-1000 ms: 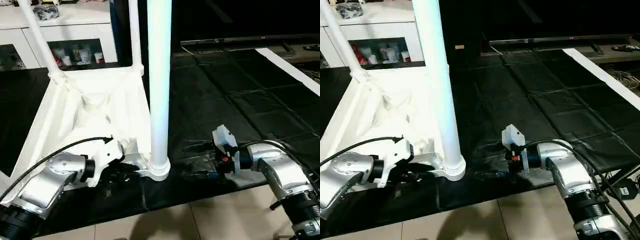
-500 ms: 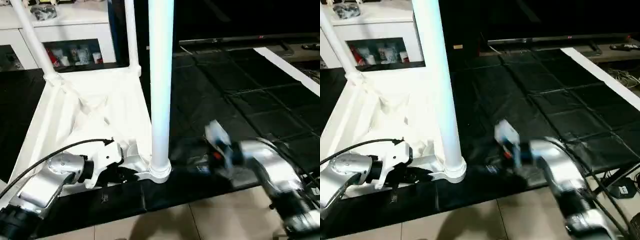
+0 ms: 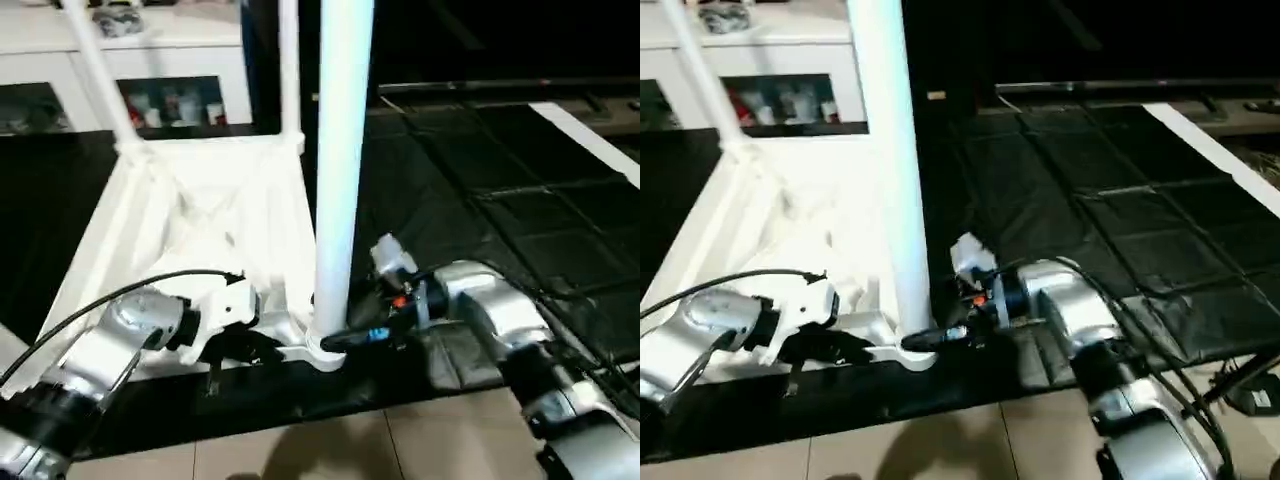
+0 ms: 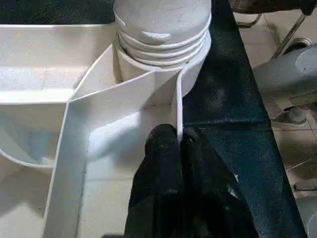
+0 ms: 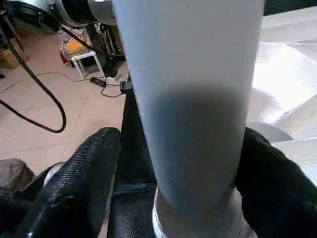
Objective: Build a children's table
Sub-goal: Rotate leg to tighten
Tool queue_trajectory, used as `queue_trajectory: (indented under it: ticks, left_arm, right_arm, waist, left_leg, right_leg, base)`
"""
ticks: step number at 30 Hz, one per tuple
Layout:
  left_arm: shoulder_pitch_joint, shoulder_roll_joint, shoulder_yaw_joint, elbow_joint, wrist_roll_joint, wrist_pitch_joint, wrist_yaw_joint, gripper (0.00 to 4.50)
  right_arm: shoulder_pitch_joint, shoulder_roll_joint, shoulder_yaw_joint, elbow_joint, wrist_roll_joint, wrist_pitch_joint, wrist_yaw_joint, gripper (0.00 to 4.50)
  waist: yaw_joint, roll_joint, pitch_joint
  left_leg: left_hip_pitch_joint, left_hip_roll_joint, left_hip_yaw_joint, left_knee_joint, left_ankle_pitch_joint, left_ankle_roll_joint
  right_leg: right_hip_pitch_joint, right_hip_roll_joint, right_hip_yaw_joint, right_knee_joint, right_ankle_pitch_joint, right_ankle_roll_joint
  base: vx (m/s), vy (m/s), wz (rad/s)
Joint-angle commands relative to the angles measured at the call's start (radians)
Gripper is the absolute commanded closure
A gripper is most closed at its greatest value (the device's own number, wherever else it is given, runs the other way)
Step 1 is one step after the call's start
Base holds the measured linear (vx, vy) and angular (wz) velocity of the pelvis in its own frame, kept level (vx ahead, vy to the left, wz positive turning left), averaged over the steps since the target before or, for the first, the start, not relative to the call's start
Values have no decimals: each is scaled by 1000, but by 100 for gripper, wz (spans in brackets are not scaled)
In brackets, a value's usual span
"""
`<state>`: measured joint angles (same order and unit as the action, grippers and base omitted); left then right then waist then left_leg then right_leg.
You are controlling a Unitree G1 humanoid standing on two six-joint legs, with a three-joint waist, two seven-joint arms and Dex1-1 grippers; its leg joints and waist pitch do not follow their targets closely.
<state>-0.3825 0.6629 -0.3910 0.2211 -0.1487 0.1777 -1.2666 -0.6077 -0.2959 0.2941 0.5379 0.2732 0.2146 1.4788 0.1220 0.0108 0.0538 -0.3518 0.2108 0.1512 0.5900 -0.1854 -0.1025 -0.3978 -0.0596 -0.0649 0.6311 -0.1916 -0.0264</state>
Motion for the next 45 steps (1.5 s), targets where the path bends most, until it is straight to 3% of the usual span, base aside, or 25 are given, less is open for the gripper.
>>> queue_trajectory:
  ticks: [1, 13, 20, 23, 24, 25, 27, 28, 31, 35, 36, 37, 39, 42, 45]
  left_arm:
    - [-16, -8, -43, 16, 30, -15, -42, 450]
    - [-38, -25, -41, 75, 57, -27, -36, 450]
    - [-67, -67, -10, 127, 61, 25, 35, 450]
    - [-86, -100, 19, 143, 43, 59, 77, 450]
    - [-128, -153, 54, 176, 29, 101, 153, 450]
    - [-130, -156, 56, 178, 29, 103, 157, 450]
    - [-161, -196, 79, 206, 22, 131, 215, 450]
    - [-174, -216, 90, 218, 18, 142, 243, 450]
    - [-235, -301, 134, 300, 25, 163, 384, 450]
    - [-299, -379, 169, 392, 44, 167, 537, 450]
    - [-313, -394, 176, 410, 48, 169, 564, 450]
    - [-328, -411, 184, 431, 56, 172, 600, 450]
    - [-348, -432, 186, 457, 78, 174, 649, 450]
    - [-348, -432, 186, 457, 78, 174, 649, 450]
    - [-348, -432, 186, 457, 78, 174, 649, 450]
  right_arm:
    - [-34, 9, 11, 36, -19, -19, 15, 121]
    - [-82, 49, 15, 151, -41, -60, 23, 224]
    - [-91, 69, -5, 199, -42, -85, 18, 240]
    - [-97, 80, -27, 223, -41, -108, -26, 241]
    - [-111, 98, -59, 279, -65, -162, -163, 241]
    - [-112, 99, -61, 282, -66, -165, -170, 241]
    - [-124, 112, -83, 331, -91, -194, -295, 246]
    - [-129, 116, -91, 350, -102, -199, -353, 248]
    - [-133, 143, -140, 387, -98, -176, -519, 251]
    - [-136, 201, -194, 416, -88, -137, -719, 252]
    - [-141, 222, -210, 429, -84, -129, -780, 252]
    - [-153, 253, -234, 455, -77, -127, -862, 252]
    - [-188, 330, -293, 514, -48, -130, -1035, 252]
    - [-188, 330, -293, 514, -48, -130, -1035, 252]
    - [-188, 330, -293, 514, -48, -130, -1035, 252]
  waist:
    - [-3, 10, -66]
    - [9, 11, -65]
    - [12, 12, -62]
    - [11, 14, -60]
    - [10, 12, -60]
    - [10, 13, -60]
    - [3, 8, -58]
    - [3, 8, -60]
    - [-15, 3, -62]
    - [-16, 5, -68]
    - [-17, 6, -70]
    - [-15, 14, -72]
    - [-23, 13, -74]
    - [-27, 16, -77]
    - [-28, 17, -76]
  left_leg:
    - [3, 17, 7, -67, -217, 9]
    - [5, 19, 7, -69, -236, 3]
    - [11, 19, 8, -71, -270, -1]
    - [13, 19, 6, -72, -294, -6]
    - [12, 18, 7, -73, -292, -8]
    - [14, 15, 6, -70, -286, -17]
    - [1, 9, 2, -75, -271, -22]
    - [5, 10, 0, -74, -277, -21]
    - [1, 7, 2, -72, -254, -13]
    - [3, 5, 4, -67, -214, -9]
    - [-5, 5, 4, -67, -188, -11]
    - [-5, 6, 2, -67, -181, -10]
    - [-9, 4, 3, -66, -161, -13]
    - [-10, 6, 4, -62, -141, 0]
    - [-11, 6, 6, -62, -141, 13]
  right_leg:
    - [48, -69, 46, -79, -224, -209]
    - [44, -71, 47, -82, -269, -196]
    - [40, -72, 48, -87, -312, -193]
    - [38, -74, 47, -94, -373, -180]
    - [39, -75, 47, -96, -381, -176]
    - [37, -75, 45, -97, -398, -171]
    - [46, -75, 39, -101, -449, -133]
    - [45, -78, 39, -104, -463, -125]
    - [45, -73, 40, -103, -422, -127]
    - [45, -71, 41, -99, -365, -140]
    - [50, -71, 41, -93, -316, -147]
    - [50, -72, 41, -90, -288, -155]
    - [50, -71, 41, -85, -228, -174]
    - [52, -69, 42, -77, -132, -197]
    - [55, -69, 41, -75, -92, -213]
  base:
    - [0, 0, 0]
    - [0, 0, 0]
    - [0, 0, 0]
    - [0, 0, 0]
    - [0, 0, 0]
    - [0, 0, 0]
    - [0, 0, 0]
    - [0, 0, 0]
    - [0, 0, 0]
    - [0, 0, 0]
    - [0, 0, 0]
    - [0, 0, 0]
    - [0, 0, 0]
    - [0, 0, 0]
    - [0, 0, 0]
